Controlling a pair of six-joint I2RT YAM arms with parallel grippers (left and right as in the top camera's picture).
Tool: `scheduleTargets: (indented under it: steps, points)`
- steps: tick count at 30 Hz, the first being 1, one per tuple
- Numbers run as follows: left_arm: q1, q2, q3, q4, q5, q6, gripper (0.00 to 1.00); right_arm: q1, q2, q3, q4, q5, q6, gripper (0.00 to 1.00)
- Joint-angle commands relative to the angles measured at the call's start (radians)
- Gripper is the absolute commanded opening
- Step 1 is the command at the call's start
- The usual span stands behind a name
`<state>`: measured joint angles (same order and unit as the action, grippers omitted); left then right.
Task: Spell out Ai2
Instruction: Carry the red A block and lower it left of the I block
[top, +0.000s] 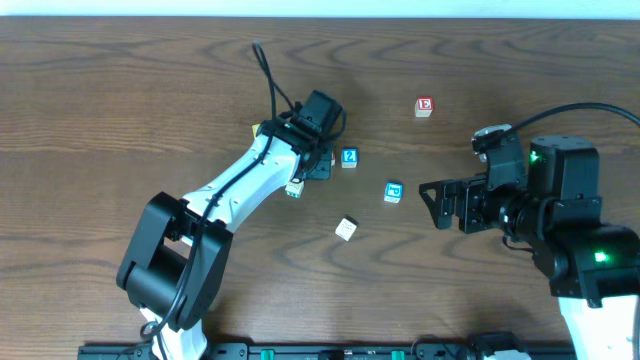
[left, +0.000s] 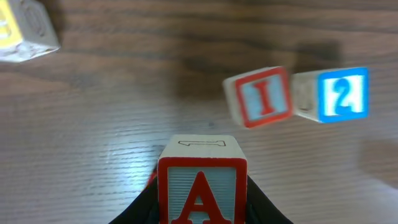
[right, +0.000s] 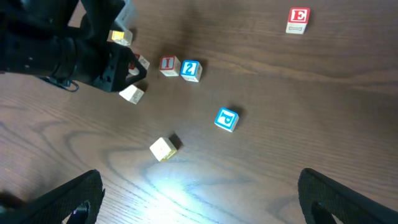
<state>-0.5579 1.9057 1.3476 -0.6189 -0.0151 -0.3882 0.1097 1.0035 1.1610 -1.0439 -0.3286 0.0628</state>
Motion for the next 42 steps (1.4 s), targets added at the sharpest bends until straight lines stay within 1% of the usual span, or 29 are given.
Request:
scheduleTargets:
  steps: [1, 3, 9, 30, 36, 42]
  points:
    - [0.002, 0.003, -0.001, 0.018, -0.083, -0.043, 0.06, -0.007, -0.002, 0.003, 0.0, -0.037, -0.02, 0.99]
    - [0.002, 0.004, -0.003, 0.029, -0.108, -0.069, 0.06, -0.007, -0.002, 0.003, 0.0, -0.046, -0.019, 0.99]
    - [0.002, 0.049, -0.004, 0.063, -0.102, -0.096, 0.06, -0.007, -0.002, 0.003, 0.0, -0.051, -0.015, 0.99]
    - [0.002, 0.133, -0.004, 0.112, -0.069, -0.099, 0.06, -0.007, -0.002, 0.003, 0.0, -0.073, -0.008, 0.99]
    - [0.002, 0.135, -0.004, 0.15, -0.061, -0.098, 0.06, -0.007, -0.002, 0.003, 0.003, -0.08, -0.008, 0.99]
    - [0.002, 0.135, -0.004, 0.151, -0.064, -0.09, 0.06, -0.007, -0.002, 0.003, 0.004, -0.084, -0.008, 0.99]
